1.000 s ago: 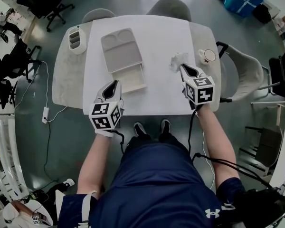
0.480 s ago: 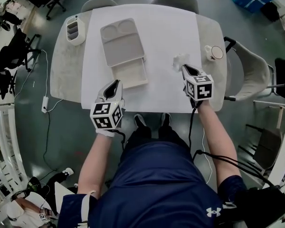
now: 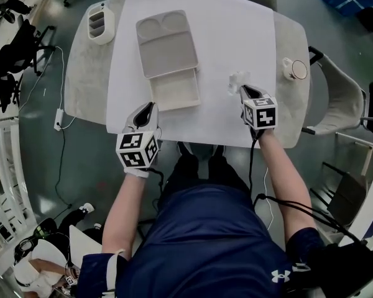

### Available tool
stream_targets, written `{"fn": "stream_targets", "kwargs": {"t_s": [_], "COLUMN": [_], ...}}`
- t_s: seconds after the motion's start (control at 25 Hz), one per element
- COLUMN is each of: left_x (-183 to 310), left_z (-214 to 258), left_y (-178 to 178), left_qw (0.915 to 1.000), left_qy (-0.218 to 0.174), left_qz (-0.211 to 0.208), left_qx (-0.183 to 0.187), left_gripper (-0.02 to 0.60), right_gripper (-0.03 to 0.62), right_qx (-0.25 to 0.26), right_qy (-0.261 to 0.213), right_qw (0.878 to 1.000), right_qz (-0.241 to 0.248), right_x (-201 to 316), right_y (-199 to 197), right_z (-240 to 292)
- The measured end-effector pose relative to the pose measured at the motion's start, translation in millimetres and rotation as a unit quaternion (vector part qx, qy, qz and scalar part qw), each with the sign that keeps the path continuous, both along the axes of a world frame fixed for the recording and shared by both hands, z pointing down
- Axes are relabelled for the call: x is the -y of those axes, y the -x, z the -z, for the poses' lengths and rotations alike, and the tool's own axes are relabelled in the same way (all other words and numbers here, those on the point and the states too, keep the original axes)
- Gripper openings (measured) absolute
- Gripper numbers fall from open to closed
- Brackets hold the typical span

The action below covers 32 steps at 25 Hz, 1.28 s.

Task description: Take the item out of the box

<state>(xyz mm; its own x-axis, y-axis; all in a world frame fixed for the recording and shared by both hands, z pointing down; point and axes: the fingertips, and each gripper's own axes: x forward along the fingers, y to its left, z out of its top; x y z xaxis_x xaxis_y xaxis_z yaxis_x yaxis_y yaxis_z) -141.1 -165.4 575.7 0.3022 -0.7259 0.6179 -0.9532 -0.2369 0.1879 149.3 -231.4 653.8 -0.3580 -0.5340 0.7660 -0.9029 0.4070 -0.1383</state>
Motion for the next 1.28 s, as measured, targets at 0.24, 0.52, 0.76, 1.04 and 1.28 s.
{"fn": "stream_targets", "kwargs": {"t_s": [0.24,0.52,0.76,1.04,1.28], "left_x": [-4.7,-1.0,4.2,8.2,5.7], "left_z": [-17.6,-27.7,-27.0,-22.3,-15.2], "left_y": [-2.3,-8.9,-14.4,-13.9,-14.8], "left_qw": [0.9998,0.9996,0.9996,0.9998,0.9999], "left_qy": [0.018,0.027,0.025,0.019,0.008], "left_qz": [0.001,-0.008,-0.010,-0.004,-0.001], "left_qx": [0.001,-0.001,-0.003,-0.009,-0.008], "left_gripper": [0.032,0.032,0.032,0.032,0.032], "right_gripper": [0.017,0.020,0.028,0.054,0.055], "right_qx": [-0.010,-0.020,-0.022,-0.015,-0.011], "right_qy": [0.030,0.050,0.057,0.046,0.030], "right_qw": [0.999,0.999,0.998,0.999,0.999], "right_qz": [0.001,-0.005,-0.006,-0.017,-0.025], "right_x": [-3.4,-4.0,-5.8,-3.0,1.0], "right_y": [-4.9,-7.9,-9.9,-12.7,-18.0], "right_z": [-26.8,-49.3,-55.3,-47.1,-34.9]}}
